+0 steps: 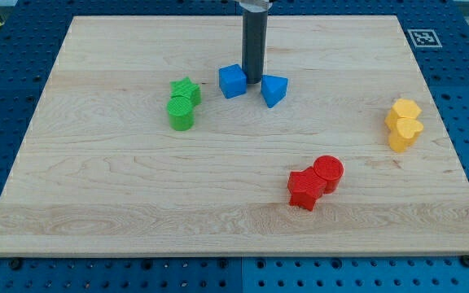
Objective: Separate the blue blocks from each other
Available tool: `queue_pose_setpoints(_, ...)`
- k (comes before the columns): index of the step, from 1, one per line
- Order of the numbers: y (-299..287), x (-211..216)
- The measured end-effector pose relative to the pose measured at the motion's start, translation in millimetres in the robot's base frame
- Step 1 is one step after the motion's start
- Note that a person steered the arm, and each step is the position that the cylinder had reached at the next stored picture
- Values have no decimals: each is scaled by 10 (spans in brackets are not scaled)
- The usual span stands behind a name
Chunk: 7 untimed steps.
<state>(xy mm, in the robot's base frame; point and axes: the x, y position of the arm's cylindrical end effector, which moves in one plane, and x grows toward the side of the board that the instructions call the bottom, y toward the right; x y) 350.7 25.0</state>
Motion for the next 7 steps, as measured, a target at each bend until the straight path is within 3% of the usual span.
queue_pose_setpoints(5,124,258)
queue_pose_setpoints(7,-448,184)
